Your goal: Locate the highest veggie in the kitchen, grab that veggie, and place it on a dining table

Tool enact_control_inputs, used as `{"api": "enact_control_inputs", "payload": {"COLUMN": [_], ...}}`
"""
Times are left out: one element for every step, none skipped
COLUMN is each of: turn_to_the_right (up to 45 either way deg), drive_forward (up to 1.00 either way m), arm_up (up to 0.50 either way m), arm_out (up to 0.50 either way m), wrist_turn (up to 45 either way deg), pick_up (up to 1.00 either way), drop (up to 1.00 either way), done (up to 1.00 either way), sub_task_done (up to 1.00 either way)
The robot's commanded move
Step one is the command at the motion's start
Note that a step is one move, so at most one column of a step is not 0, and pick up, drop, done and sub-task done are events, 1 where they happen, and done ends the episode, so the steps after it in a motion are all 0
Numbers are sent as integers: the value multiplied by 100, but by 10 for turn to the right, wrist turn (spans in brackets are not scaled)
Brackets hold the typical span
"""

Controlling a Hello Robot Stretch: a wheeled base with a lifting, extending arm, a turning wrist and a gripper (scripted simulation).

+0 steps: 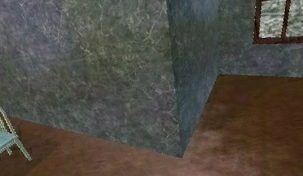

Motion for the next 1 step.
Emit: {"api": "enact_control_inputs", "payload": {"turn_to_the_right": [0], "drive_forward": [0], "arm_up": [-10], "arm_out": [0], "wrist_turn": [0], "pick_up": [0], "drop": [0], "done": [0], "sub_task_done": [0]}}
